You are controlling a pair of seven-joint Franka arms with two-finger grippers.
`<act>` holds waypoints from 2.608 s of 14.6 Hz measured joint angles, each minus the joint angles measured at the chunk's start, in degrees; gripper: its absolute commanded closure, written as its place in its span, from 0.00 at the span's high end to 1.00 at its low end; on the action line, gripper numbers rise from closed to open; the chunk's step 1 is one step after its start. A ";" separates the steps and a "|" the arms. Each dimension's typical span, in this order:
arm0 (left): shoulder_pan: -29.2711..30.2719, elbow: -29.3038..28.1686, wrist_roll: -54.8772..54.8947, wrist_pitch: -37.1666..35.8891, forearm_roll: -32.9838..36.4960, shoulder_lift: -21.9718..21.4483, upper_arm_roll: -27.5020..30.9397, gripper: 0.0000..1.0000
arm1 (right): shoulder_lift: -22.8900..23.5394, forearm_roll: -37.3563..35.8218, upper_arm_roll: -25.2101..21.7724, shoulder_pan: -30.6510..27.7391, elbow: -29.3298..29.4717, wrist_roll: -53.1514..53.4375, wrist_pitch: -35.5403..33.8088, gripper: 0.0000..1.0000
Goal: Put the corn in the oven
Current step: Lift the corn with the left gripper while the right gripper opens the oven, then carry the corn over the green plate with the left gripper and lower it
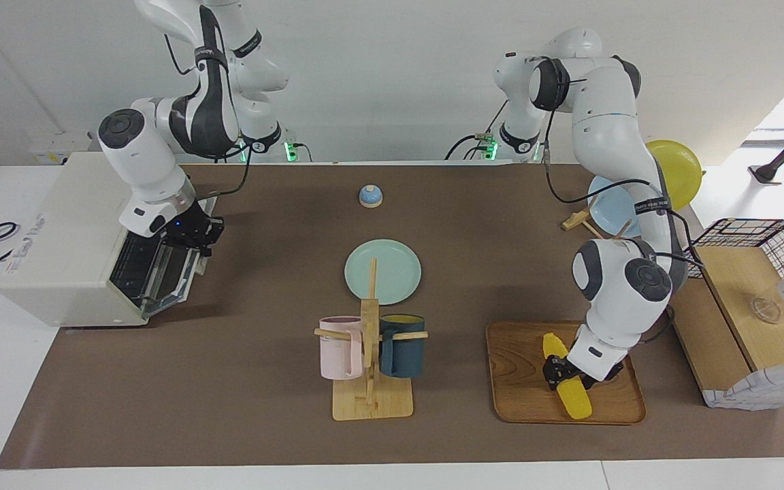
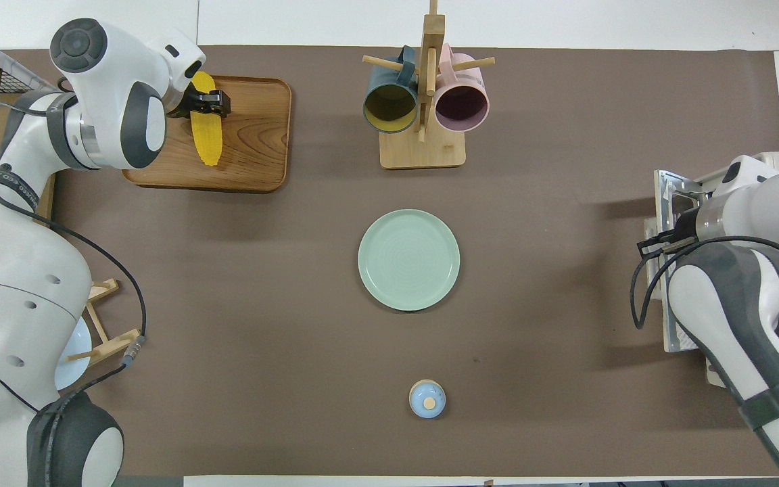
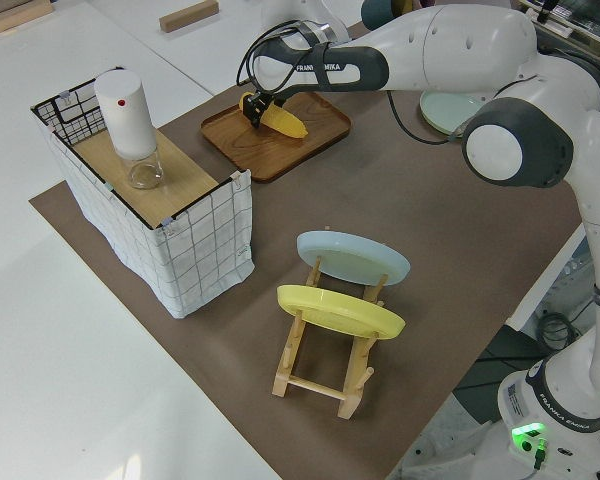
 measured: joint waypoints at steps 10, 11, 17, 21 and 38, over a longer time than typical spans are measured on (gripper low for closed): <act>-3.76 -3.83 -12.31 -6.47 -2.31 -10.16 -0.80 0.00 | 4.30 -0.02 0.06 2.46 -6.28 1.99 13.33 0.00; -5.14 -7.05 -14.76 -6.69 -2.33 -13.33 -0.88 0.00 | 4.74 -0.02 0.06 2.51 -6.54 2.18 14.11 0.00; -18.49 -26.01 -27.57 -6.34 -2.51 -27.74 -1.23 0.00 | 6.35 -0.95 -0.38 3.38 -6.66 6.49 15.34 0.00; -28.13 -35.89 -33.14 6.10 -2.54 -30.31 -1.25 0.00 | 6.35 -0.95 -0.75 7.04 -6.65 11.21 15.56 0.00; -35.75 -41.74 -37.56 21.36 -2.54 -24.96 -0.52 1.00 | 4.57 1.15 -1.21 10.29 7.42 20.07 -6.18 0.44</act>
